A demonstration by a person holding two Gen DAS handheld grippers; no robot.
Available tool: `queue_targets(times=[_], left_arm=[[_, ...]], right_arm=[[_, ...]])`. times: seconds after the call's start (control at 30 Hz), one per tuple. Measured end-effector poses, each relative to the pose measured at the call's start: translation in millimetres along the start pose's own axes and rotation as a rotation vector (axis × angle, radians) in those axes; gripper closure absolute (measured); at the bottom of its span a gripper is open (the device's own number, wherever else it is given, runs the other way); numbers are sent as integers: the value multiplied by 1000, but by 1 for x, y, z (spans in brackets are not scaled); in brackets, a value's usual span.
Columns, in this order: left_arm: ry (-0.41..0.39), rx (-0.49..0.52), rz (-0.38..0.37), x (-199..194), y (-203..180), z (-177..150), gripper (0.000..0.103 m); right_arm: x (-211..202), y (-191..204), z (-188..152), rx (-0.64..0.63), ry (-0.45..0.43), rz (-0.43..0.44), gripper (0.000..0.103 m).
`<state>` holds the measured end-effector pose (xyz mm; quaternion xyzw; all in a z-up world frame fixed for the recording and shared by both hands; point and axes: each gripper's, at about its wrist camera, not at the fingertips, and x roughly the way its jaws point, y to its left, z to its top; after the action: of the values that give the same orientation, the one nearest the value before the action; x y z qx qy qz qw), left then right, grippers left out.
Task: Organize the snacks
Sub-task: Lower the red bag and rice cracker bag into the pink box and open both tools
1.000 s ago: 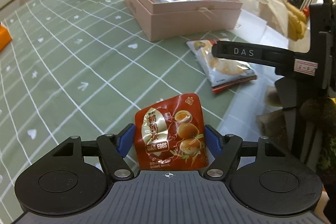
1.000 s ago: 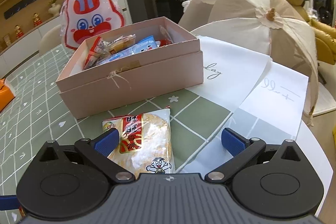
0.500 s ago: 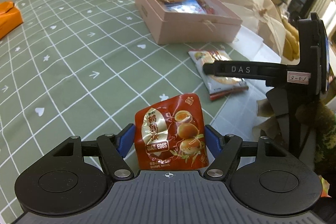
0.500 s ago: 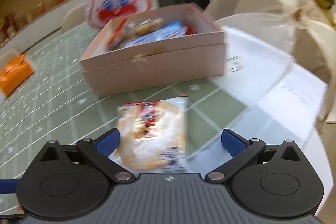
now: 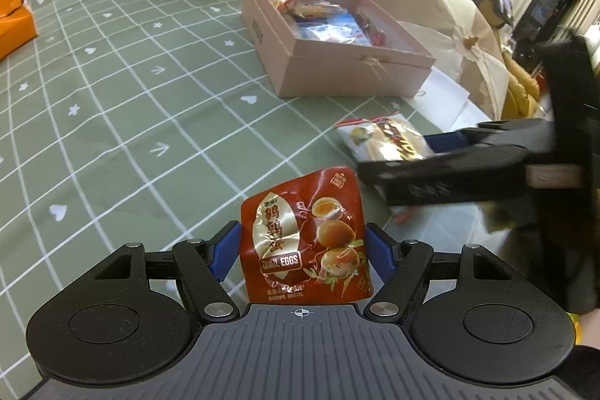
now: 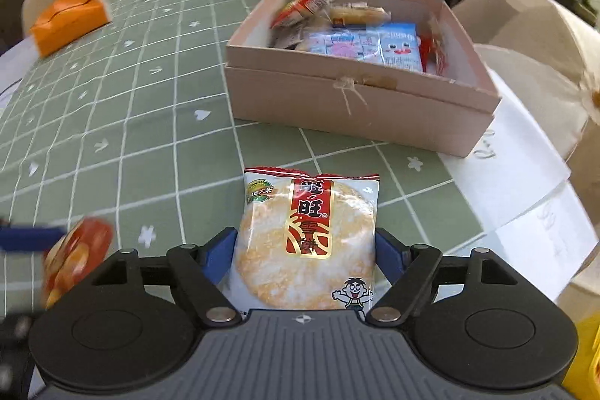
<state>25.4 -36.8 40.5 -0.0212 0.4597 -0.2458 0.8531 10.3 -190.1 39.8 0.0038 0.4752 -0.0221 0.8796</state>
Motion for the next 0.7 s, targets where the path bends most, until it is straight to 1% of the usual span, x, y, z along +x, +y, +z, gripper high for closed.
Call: queue_targets(times=[0.07,0.1,0.17,0.2,0.27,0.3,0.37,0.43,0.5,0.53,0.57,0.6,0.63,0.7], left_arm=[[-19,-23,-35,0,0,12,27],[-42,-42,-67,-2,0,22,27],[-112,-68,-122,-10,-1,49,27],[-148,-65,-134,-12,-4,62,27],[-212,-39,-140,-11,-11,98,26],[-224,-27,-139,-7,-14,113,26],[-240,2,-124,11,-22,147,26],[-246,-3,-133,39,-28,177,26],[-204,-25,-162,78,-29,203,24],[-173,-8,-141,98,-31,212,23],[-141,16,-94,117,-34,218,26],[-122,44,-34,133,-38,221,25],[-136,52,-11,141,-39,222,29],[-214,7,-39,139,-31,222,31]], right_arm=[[-21,-8,5,-23,-38,8,25],[-36,-14,12,-32,-75,11,25],[-66,-29,29,-48,-169,-7,25],[-79,-37,38,-50,-214,-23,25],[-100,-55,59,-42,-302,-61,25],[-107,-64,70,-32,-336,-75,25],[-112,-82,90,-10,-376,-88,25],[-106,-100,105,13,-390,-102,25],[-96,-114,114,34,-385,-102,25],[-90,-121,117,41,-377,-95,25],[-83,-126,119,46,-364,-88,25],[-73,-131,121,49,-348,-84,25],[-63,-137,123,51,-328,-81,25],[-45,-144,125,53,-304,-77,25]])
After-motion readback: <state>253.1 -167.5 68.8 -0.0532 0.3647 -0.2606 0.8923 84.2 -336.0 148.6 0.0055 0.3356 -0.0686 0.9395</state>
